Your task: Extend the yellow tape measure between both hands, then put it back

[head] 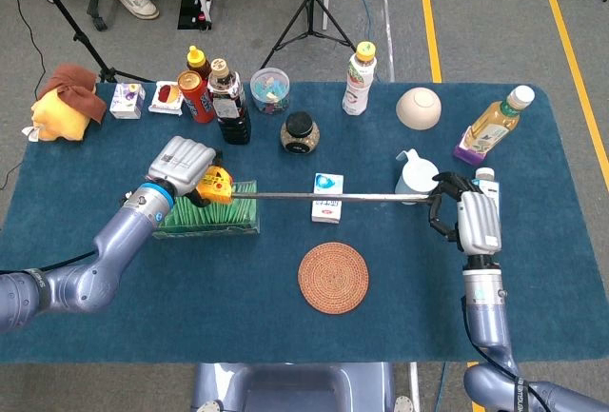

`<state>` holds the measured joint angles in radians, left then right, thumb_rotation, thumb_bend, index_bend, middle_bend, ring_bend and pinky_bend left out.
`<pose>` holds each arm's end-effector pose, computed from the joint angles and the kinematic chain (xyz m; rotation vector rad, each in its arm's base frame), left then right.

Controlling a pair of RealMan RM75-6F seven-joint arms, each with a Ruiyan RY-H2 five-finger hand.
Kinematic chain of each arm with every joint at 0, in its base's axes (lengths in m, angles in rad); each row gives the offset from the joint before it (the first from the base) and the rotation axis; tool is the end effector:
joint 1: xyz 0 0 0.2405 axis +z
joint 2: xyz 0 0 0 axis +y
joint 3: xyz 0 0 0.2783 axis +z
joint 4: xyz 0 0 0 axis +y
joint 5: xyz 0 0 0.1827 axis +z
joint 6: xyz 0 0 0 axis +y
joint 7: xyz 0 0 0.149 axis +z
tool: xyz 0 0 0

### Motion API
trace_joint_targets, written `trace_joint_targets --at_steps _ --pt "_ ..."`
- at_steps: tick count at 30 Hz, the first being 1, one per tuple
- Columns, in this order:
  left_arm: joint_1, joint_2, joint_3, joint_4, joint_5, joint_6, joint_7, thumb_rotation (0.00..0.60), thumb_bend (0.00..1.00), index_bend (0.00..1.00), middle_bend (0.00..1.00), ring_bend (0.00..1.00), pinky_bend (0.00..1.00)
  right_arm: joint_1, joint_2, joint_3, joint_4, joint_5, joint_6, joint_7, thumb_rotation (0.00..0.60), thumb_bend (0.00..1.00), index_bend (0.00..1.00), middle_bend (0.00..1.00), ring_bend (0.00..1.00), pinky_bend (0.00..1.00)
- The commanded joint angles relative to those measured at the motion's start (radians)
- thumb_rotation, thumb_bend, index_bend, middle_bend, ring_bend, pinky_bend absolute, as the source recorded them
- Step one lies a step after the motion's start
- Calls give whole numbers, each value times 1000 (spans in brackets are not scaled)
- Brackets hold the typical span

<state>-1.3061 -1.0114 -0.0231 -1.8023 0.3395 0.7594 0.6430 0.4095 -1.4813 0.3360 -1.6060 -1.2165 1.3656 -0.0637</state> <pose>-0.0703 0.4168 0.1448 -1.9367 -0.8246 -0.5184 -0.2269 -0.3165 0.1123 1.1682 -1.0775 1.3269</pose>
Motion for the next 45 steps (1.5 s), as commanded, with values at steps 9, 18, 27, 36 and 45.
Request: trace_joint_targets --at_steps 9,18,27,36,45 --pt "30 29 15 -2 30 6 -43 600 353 710 536 478 581 -6 8 6 9 12 4 15 451 714 603 339 318 342" --pt "38 37 25 -3 33 4 -55 600 353 710 536 478 581 -7 14 5 5 17 3 15 453 716 604 340 318 342" --pt "31 23 14 3 37 8 -67 600 352 710 536 477 581 -5 12 0 -8 8 7 7 454 717 604 340 319 341" --pt "4 -41 -19 33 15 28 -73 600 353 710 536 478 581 12 -12 -6 -27 -4 3 -6 453 717 604 340 319 342" --pt "-53 -128 -58 79 -46 36 -58 600 353 711 535 478 579 45 -54 -7 -42 -8 -15 -31 457 717 604 340 319 341"
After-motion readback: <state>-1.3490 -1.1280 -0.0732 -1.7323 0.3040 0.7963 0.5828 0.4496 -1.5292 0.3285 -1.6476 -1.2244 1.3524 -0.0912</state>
